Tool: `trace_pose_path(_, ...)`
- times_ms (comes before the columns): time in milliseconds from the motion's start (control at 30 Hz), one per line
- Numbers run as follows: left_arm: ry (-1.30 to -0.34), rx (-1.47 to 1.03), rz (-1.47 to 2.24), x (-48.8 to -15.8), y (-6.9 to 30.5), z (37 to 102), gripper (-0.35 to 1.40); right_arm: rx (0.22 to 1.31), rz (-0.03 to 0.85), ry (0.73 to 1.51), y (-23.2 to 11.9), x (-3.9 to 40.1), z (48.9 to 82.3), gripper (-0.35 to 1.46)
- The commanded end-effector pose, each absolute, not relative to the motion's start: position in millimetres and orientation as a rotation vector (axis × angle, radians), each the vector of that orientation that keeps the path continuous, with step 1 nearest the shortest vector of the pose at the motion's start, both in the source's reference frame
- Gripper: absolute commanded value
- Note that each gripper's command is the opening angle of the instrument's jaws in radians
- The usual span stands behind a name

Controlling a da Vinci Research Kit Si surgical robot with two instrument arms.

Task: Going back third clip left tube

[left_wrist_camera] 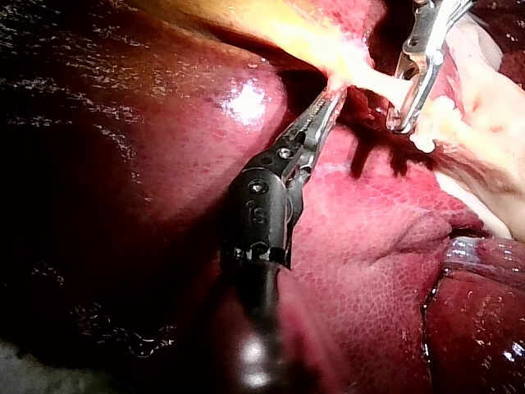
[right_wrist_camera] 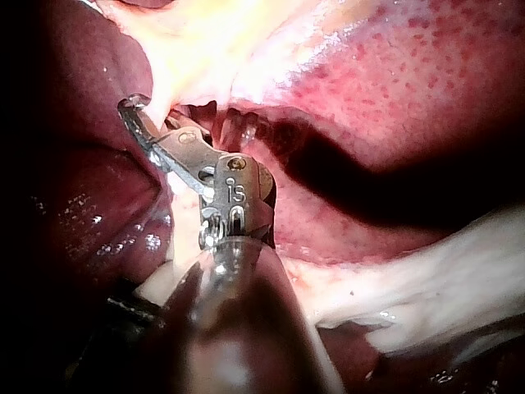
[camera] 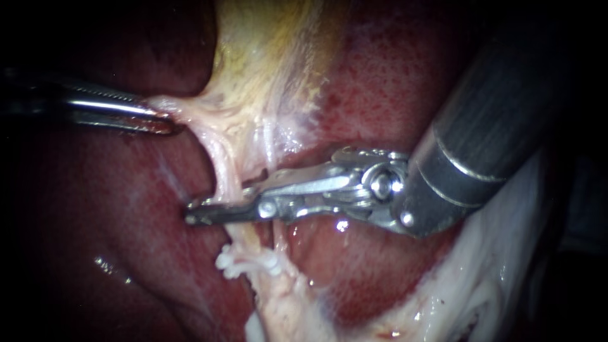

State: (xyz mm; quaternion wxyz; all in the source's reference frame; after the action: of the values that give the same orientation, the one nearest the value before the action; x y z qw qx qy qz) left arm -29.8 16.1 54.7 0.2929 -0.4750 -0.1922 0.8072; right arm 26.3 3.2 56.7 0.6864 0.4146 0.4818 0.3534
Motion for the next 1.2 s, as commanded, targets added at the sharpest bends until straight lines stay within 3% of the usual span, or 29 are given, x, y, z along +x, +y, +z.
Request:
trace_pose_path(33, -0.513, -1.266, 2.150, -29.8, 16.1, 54.7, -0.35, 0.924, 0.773, 1.087, 3.2, 26.4, 56.9, -0.29)
trace_pose_path(133, -0.513, -1.266, 2.150, -29.8, 16.1, 54.8, -0.35, 0.882, 0.717, 1.125, 2.8, 27.0, 58.1, 0.25)
trace_pose_path(233, -0.513, -1.266, 2.151, -29.8, 16.0, 54.8, -0.35, 0.859, 0.713, 1.141, 2.4, 27.6, 59.6, 0.43)
trace_pose_path(467, -0.513, -1.266, 2.151, -29.8, 16.0, 54.8, -0.35, 0.760, 0.705, 1.158, 3.1, 26.9, 62.7, 0.49)
trace_pose_path(833, -0.513, -1.267, 2.151, -29.6, 15.9, 54.8, -0.35, 0.750, 0.680, 1.165, 3.3, 23.9, 63.4, 0.49)
trace_pose_path(1200, -0.514, -1.267, 2.152, -29.4, 15.9, 54.8, -0.35, 0.507, 0.337, 1.198, 1.3, 16.2, 60.6, 0.50)
